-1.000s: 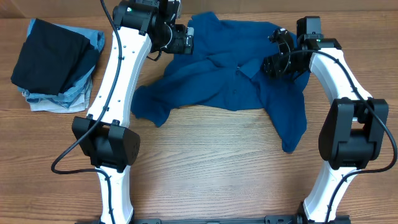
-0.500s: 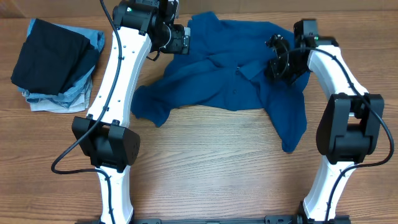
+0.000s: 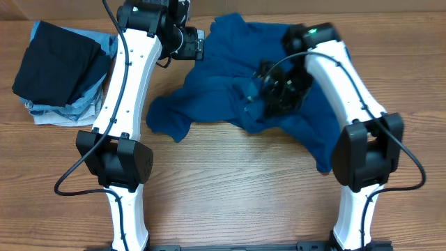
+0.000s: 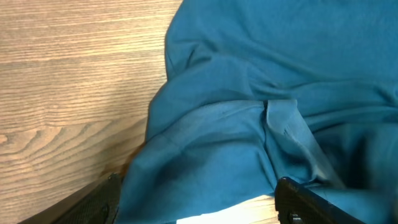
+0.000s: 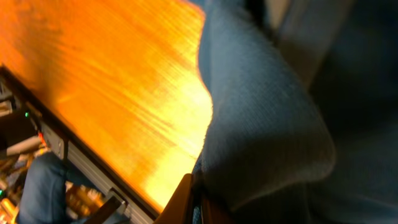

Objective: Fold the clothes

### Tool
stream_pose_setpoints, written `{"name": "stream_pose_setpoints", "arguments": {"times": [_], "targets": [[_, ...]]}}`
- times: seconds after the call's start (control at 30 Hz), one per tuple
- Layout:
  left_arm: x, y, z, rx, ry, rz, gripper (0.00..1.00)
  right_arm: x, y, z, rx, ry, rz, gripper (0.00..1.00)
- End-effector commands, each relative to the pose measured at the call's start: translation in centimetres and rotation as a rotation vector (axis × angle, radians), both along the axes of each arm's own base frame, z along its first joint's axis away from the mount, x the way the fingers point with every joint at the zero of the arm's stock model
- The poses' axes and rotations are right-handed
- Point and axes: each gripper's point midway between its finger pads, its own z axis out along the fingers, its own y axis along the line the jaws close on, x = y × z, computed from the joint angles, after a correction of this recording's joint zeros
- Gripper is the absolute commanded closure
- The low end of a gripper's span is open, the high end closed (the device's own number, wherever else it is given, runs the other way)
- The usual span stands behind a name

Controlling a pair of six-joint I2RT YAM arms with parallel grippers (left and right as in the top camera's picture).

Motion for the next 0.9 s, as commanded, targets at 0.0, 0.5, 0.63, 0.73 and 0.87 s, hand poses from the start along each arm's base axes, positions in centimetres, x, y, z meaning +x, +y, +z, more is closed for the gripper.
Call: {"name": "stream_pose_setpoints", "arguments": {"times": [0.0,0.5,0.63,0.73,0.87], "targets": [[-0.2,0.1,-0.1,0.01,0.005,-0.012,0.18,-2.5,0.8,-0.9,-0.06,0.065,-0.006,0.96],[-2.7,-1.4,-1.9,-0.021,0.129,0.016,0.18,-6.4,0.5,-3.2,-0.094,0.12,-0.017,0.64],[-3.3,-1.0,-4.3,0.004,0.183,0.022,0.18,-2.2,1.2,-1.1,-0.01,-0.11,-0.072,0.38],[-3.6,-0.4,-5.1,0.01,0.207,0.032,0.17,1.8,2.0,-1.2,0.045,-0.258,-0.103,0.29],[-3.3,0.3,-5.1,0.007,0.207,0.048,0.17,6.6,4.2,-1.4,0.099,-0.448,-0.114,0.26]]}}
